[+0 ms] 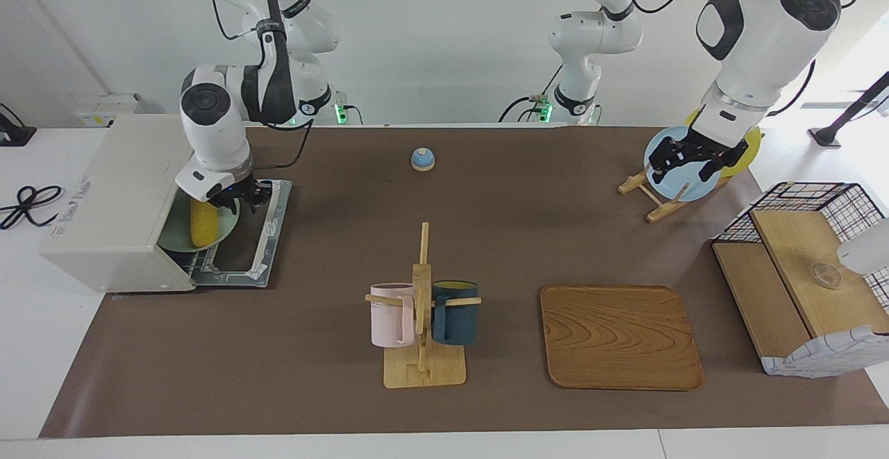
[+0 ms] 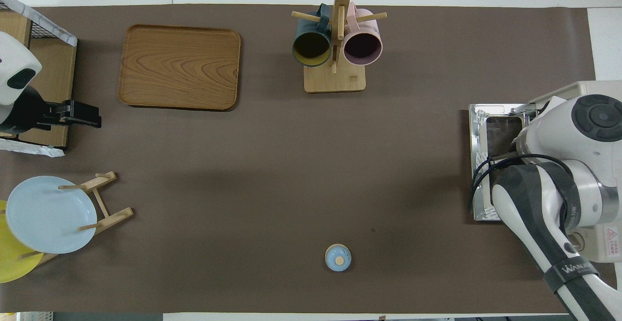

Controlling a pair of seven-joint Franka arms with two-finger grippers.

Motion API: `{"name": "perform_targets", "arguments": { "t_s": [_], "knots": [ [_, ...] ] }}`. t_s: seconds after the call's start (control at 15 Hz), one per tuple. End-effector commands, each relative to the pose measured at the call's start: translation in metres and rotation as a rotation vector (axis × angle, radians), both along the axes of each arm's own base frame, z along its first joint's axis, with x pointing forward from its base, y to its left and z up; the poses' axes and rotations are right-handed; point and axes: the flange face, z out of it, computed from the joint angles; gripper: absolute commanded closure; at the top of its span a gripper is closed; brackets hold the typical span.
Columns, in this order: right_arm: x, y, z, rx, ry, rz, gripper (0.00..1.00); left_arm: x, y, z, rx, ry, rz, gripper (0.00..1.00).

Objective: Put corn in oven
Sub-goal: 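Release the plate inside the oven and withdraw the right gripper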

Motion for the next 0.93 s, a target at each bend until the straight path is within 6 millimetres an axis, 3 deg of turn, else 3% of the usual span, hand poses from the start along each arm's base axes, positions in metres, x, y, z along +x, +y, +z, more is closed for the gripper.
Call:
{"name": "perform_targets", "arguments": {
  "t_s": [0.0,0.07,0.33,0.87],
  "knots": [
    [-0.003,0.029,0.007,0.005,0.006,-0.017,0.92,-0.005,0.003,0.006,0.015,0.000,-0.001,0.00],
    [-0.002,0.037,0.012,-0.001,0.013,-0.020,1.00,-0.005,0.003,0.006,0.015,-0.002,-0.001,0.00],
    [-0.007,0.063,0.017,-0.018,0.048,-0.023,1.00,-0.004,0.006,0.006,0.015,-0.002,0.005,0.00],
    [-0.025,0.063,-0.028,0.063,0.039,-0.101,1.00,-0.004,0.008,0.006,0.015,-0.002,0.008,0.00]
  ]
}}
